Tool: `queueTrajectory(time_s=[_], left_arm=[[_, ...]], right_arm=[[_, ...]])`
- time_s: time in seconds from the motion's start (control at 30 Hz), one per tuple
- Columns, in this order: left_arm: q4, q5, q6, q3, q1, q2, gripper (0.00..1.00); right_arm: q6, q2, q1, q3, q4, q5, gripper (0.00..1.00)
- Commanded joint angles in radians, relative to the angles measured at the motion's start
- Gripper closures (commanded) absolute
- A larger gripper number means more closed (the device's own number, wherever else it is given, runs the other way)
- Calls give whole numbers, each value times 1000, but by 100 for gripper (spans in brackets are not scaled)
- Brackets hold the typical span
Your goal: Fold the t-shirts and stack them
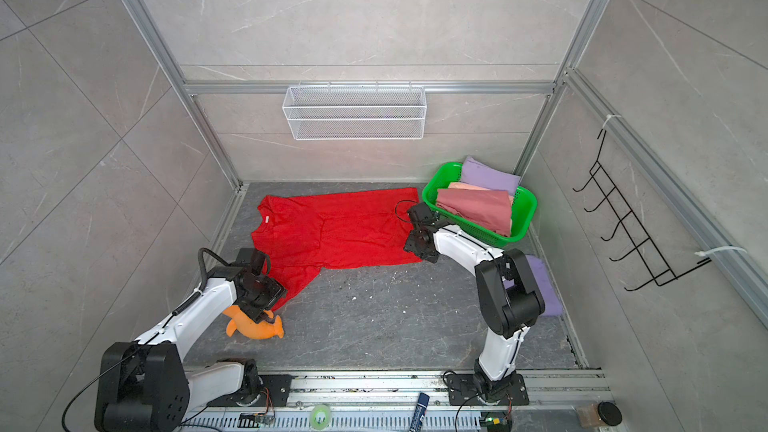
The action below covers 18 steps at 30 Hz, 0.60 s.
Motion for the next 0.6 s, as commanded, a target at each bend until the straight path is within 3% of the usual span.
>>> queueTrajectory(time_s=[0.0,0.33,0.57], left_arm=[[62,-82,-24,10,12,47,30],[14,-181,234,126,194,126,30],[1,7,316,177,192,62,30]], right_arm=[[33,-32,-2,-31,5,3,33],[42,-35,-2,-23,-17,24,33],[34,-24,-3,3,-39,45,33]])
